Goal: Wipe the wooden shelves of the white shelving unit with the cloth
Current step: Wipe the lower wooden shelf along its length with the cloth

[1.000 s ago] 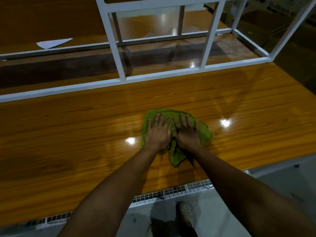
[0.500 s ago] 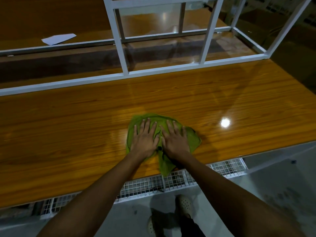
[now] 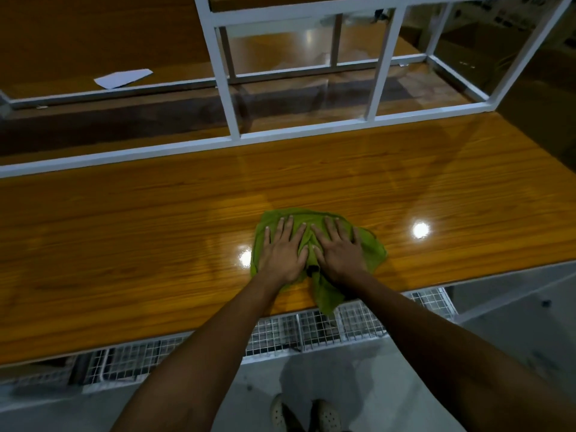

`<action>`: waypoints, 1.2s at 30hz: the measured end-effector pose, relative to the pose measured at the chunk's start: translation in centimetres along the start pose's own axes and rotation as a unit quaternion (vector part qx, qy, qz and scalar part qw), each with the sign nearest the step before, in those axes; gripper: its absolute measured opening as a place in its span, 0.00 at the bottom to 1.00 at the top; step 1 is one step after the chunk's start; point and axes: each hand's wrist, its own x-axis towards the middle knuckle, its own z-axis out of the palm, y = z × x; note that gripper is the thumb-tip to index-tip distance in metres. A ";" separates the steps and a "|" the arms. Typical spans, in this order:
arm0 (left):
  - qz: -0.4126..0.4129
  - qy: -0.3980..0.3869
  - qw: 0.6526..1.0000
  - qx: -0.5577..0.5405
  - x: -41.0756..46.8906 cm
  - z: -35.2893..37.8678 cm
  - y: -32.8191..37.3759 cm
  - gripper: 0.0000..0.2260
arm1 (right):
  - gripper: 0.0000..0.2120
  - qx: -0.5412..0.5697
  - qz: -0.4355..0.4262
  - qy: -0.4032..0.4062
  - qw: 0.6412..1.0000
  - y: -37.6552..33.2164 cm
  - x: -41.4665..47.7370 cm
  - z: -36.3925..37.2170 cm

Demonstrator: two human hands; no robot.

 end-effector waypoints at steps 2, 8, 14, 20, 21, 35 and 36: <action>-0.008 0.000 1.000 -0.005 -0.6 -0.1 -0.1 0.27 | 0.30 -0.006 0.014 -0.016 1.000 -1.2 0.3 -0.1; -0.055 -0.001 0.998 0.008 -4.9 -0.2 -2.9 0.29 | 0.35 0.028 -0.021 -0.022 0.999 -5.9 -1.4 0.8; -0.080 0.021 0.996 0.024 -10.6 0.8 -3.1 0.31 | 0.30 -0.004 -0.139 -0.007 0.990 -5.9 -4.9 1.8; -0.053 -0.001 0.998 0.025 -9.5 0.6 -2.4 0.33 | 0.34 -0.008 -0.155 -0.009 0.988 -2.7 -5.3 1.5; -0.045 -0.004 0.999 0.019 -9.0 0.3 -2.8 0.32 | 0.35 -0.005 -0.143 -0.008 0.990 -2.9 -4.9 1.5; -0.038 0.008 0.999 0.017 -14.7 -0.1 -8.6 0.31 | 0.31 -0.018 -0.168 -0.002 0.986 -9.1 -5.3 3.0; -0.033 0.008 0.999 0.020 -15.2 0.0 -8.9 0.31 | 0.31 -0.022 -0.177 0.002 0.984 -8.9 -5.8 3.1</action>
